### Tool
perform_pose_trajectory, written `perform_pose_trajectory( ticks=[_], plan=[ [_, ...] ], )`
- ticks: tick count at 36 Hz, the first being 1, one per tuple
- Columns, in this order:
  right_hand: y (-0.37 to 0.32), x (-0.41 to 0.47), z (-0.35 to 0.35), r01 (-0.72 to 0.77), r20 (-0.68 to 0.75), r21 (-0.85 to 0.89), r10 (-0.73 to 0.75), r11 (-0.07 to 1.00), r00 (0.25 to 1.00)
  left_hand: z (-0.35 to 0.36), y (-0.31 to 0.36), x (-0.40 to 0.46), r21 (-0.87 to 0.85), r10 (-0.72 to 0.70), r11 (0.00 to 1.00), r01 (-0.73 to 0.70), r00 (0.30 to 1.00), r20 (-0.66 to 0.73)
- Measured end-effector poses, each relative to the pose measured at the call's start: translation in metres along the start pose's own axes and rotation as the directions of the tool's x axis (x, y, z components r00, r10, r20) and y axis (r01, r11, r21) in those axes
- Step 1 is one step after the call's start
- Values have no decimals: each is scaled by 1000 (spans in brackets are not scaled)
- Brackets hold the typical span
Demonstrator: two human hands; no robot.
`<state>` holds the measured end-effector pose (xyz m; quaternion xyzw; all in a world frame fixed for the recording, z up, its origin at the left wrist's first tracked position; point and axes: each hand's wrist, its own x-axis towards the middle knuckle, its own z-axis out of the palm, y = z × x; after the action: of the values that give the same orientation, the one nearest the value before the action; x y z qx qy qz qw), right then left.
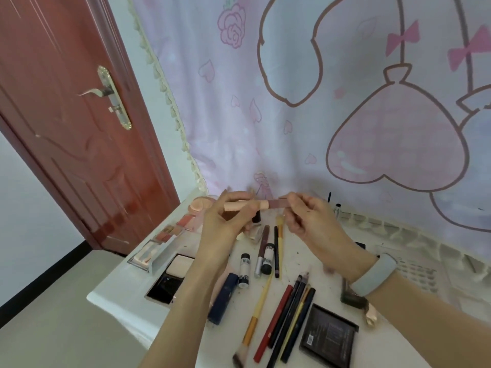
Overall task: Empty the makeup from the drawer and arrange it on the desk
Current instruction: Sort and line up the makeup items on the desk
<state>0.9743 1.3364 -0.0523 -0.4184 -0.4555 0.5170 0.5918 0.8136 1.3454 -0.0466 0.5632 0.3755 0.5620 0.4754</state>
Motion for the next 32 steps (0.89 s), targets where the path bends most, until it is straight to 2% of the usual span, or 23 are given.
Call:
perform_pose_trajectory(
  ticks=[2,4,6,7,9,11,12,13,15,17,21,23,26,28,30,32],
  plan=[
    [-4,0,-12,-19,-80,26,21,999,997,9,-4,-4,57,79,995,-77,997,-26],
    [-6,1,-22,-45,-175,73,58,996,983,19,-14,-8,298,222,930,-214,975,7],
    [-5,1,-30,-57,-262,99,81,993,962,29,-22,-13,590,330,736,-333,937,118],
    [-5,1,-33,-50,-296,86,74,995,952,34,-25,-15,679,365,631,-375,916,167],
    [-4,-1,-37,-16,-341,30,25,999,940,43,-30,-16,785,472,423,-453,849,236],
    [-3,-3,-40,18,-376,-44,-34,999,926,51,-29,-20,815,521,330,-476,812,263],
    [-4,-4,-42,37,-387,-88,-68,995,920,55,-32,-22,816,534,334,-471,808,249],
    [-4,-4,-43,57,-393,-141,-108,988,913,57,-34,-23,804,518,384,-454,827,220],
    [-4,-4,-46,88,-397,-277,-198,957,896,62,-37,-23,735,411,563,-378,900,148],
    [-5,-4,-49,120,-375,-403,-283,907,883,66,-37,-22,652,303,693,-306,945,122],
    [-5,-9,-54,209,-306,-491,-392,846,867,66,-31,-18,460,117,872,-169,983,139],
    [-4,-14,-56,284,-256,-515,-462,809,849,66,-28,-19,346,-8,937,-52,986,169],
    [-5,-24,-54,438,-110,-548,-580,713,807,66,-27,-18,150,-215,970,193,965,149],
    [-8,-27,-53,493,-29,-511,-587,704,809,64,-28,-16,95,-241,969,228,959,148],
    [-11,-25,-56,463,-14,-410,-513,786,858,61,-28,-14,51,-226,974,220,959,171],
    [-13,-23,-61,366,0,-172,-372,914,928,58,-27,-11,3,-222,974,225,959,173]
  ],
)
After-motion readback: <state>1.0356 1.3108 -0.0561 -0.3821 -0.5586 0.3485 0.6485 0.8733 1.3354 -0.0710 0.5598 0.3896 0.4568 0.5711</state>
